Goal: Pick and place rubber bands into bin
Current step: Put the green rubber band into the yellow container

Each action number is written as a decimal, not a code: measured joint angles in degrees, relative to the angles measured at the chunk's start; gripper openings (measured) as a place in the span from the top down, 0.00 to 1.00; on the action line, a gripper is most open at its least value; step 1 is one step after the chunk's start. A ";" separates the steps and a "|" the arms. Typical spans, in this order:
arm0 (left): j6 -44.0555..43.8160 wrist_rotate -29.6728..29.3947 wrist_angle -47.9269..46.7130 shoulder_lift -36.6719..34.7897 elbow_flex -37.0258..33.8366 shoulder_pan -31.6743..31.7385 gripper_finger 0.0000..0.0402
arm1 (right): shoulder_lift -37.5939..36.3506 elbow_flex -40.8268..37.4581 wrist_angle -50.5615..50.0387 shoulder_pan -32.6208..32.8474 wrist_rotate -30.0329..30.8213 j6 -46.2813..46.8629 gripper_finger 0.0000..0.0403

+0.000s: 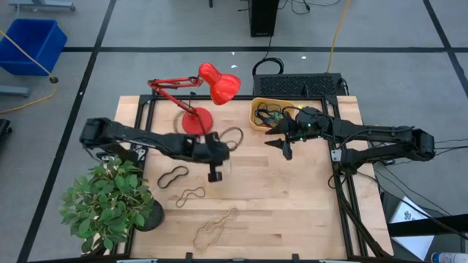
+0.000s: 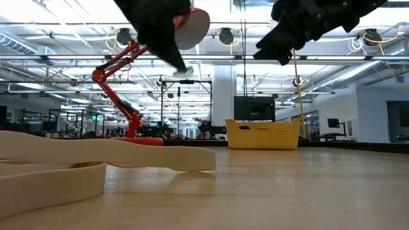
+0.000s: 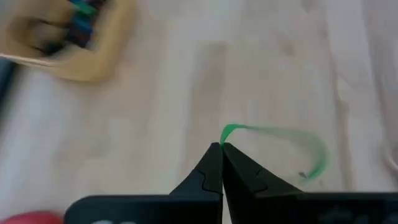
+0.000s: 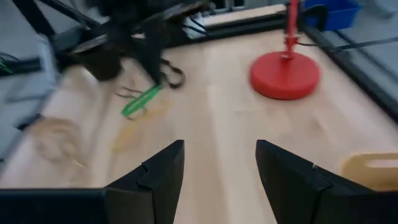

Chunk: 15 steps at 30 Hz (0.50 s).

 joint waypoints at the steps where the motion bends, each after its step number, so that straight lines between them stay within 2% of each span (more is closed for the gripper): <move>1: 0.44 -1.06 0.76 -1.29 0.00 0.21 0.99 | 0.00 0.00 0.66 0.00 -0.89 1.29 0.52; 7: 6.09 -2.70 9.63 -6.73 0.02 1.16 0.99 | 0.05 0.00 6.77 1.21 -2.23 4.39 0.52; 15: 13.11 -2.72 16.52 -6.25 0.02 1.60 0.99 | 3.81 0.02 18.27 4.77 -2.25 4.01 0.52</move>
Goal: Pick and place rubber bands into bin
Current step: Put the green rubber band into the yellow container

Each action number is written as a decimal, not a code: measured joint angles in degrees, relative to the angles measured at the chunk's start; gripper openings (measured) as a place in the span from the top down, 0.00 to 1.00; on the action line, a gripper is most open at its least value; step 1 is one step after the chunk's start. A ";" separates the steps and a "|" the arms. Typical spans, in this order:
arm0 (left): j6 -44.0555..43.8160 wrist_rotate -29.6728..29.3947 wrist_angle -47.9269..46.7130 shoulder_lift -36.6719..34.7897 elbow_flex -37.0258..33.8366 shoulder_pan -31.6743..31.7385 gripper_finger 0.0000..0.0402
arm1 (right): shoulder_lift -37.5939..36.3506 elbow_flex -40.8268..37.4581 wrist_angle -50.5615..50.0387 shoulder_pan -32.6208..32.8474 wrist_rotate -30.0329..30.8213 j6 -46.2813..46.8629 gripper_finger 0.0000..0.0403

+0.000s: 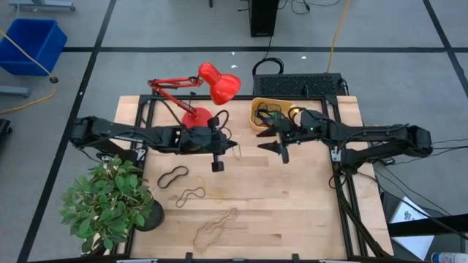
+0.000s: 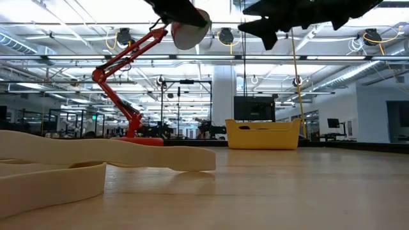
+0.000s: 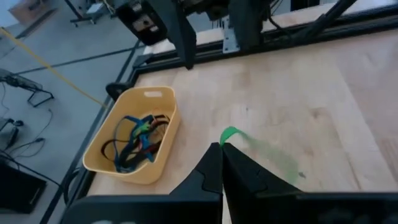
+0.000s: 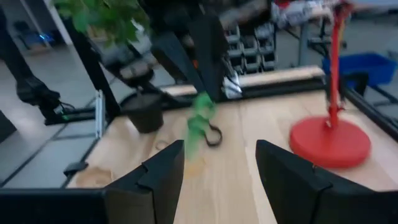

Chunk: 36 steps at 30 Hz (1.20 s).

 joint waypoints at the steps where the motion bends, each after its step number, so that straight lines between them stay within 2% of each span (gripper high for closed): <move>1: -0.03 0.00 -0.05 0.07 0.00 0.13 0.99 | 0.85 0.03 1.73 0.42 0.00 -0.08 0.52; 12: -0.17 -0.04 0.94 0.04 0.00 1.28 0.99 | 10.88 -0.02 15.99 4.25 -0.02 -0.02 0.52; 16: -0.20 -0.04 1.04 0.04 0.00 1.28 0.99 | 13.52 -0.02 18.70 4.21 0.71 0.00 0.52; 21: -0.15 -0.02 1.72 0.04 0.00 1.28 0.99 | 15.48 -0.02 20.19 4.21 4.67 0.42 0.52; 30: 1.33 -0.46 2.87 0.04 0.00 1.37 0.99 | 18.39 0.00 25.00 5.41 4.51 3.61 0.53; 36: 1.05 -0.50 3.13 0.02 0.04 2.17 0.98 | 20.27 0.00 26.39 6.85 4.46 3.59 0.61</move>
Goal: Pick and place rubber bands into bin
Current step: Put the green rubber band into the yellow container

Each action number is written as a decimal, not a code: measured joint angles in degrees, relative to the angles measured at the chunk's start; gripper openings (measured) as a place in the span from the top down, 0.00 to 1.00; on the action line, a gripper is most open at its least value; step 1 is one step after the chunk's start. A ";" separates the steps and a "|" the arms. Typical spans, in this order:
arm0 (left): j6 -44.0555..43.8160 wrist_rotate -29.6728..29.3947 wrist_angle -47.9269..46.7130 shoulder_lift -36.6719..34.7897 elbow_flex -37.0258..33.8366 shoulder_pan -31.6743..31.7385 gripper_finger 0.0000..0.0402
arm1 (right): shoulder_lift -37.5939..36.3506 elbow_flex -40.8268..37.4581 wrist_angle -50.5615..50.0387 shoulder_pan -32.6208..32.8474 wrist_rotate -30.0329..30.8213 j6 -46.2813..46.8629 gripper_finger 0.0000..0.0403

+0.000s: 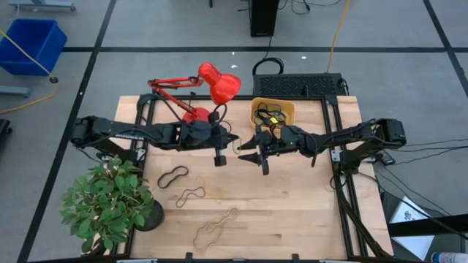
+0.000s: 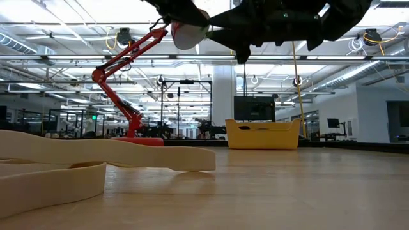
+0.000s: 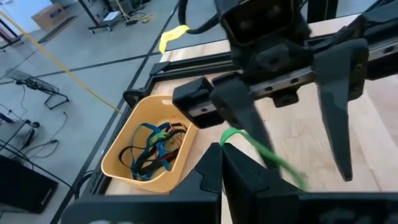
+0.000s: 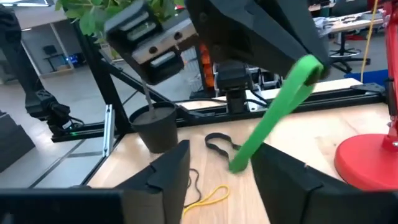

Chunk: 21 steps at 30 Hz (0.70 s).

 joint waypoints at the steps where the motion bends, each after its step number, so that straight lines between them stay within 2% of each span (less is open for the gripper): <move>1: -0.01 0.00 -0.03 0.00 0.00 0.08 0.99 | -0.04 0.00 0.00 0.00 0.00 -0.02 0.64; 10: -1.56 0.00 -0.05 -0.02 0.00 0.16 0.93 | -1.33 0.00 -0.20 -0.17 0.00 -0.53 0.97; 21: -2.85 0.00 -0.07 -0.02 0.00 0.16 0.90 | -2.23 0.00 -1.49 -0.17 0.00 -0.31 1.00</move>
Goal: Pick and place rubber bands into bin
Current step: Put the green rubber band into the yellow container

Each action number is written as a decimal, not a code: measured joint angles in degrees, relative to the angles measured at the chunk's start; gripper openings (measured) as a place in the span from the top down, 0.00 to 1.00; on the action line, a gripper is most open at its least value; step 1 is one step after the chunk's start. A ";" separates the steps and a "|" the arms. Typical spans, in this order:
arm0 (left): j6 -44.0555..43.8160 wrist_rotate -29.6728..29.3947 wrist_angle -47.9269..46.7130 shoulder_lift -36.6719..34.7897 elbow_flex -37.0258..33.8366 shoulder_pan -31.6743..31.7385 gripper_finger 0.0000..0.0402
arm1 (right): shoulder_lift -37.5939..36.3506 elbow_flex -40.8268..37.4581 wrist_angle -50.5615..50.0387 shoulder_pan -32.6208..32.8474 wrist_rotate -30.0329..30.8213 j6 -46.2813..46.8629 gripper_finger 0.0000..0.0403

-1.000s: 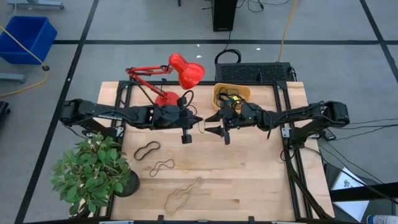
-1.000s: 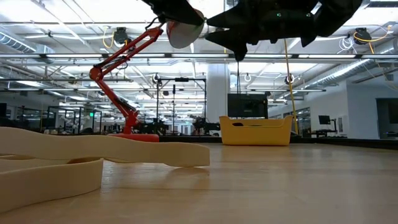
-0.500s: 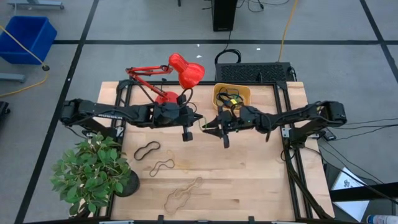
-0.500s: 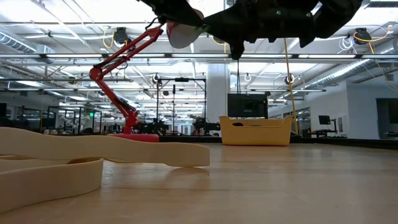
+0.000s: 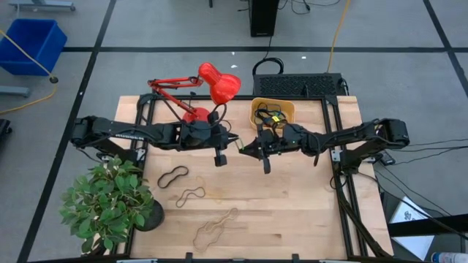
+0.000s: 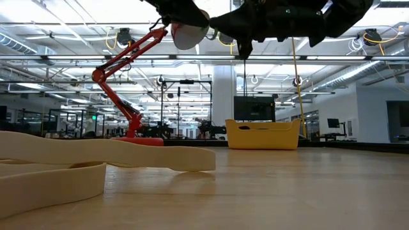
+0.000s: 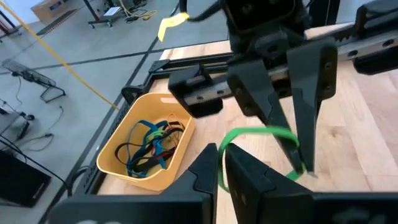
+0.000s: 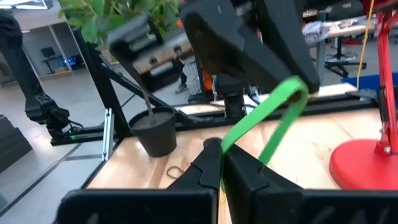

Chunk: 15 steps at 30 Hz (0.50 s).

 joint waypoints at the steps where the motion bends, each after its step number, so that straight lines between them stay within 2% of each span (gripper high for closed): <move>1: -0.84 0.00 -0.04 0.00 0.00 0.00 0.89 | -0.30 0.00 0.09 0.00 0.04 -0.11 1.00; 6: -3.77 -0.02 -2.32 0.00 0.02 -0.09 0.73 | -3.57 -0.02 -1.38 -0.24 0.54 -3.29 1.00; 9: -6.16 0.01 -6.77 -0.02 0.04 -0.09 0.63 | -7.10 -0.02 -4.85 -0.94 3.26 -5.53 1.00; 15: -17.28 0.70 -19.51 -0.02 0.04 -0.09 0.53 | -16.16 -0.02 -13.92 -4.07 8.39 -9.18 1.00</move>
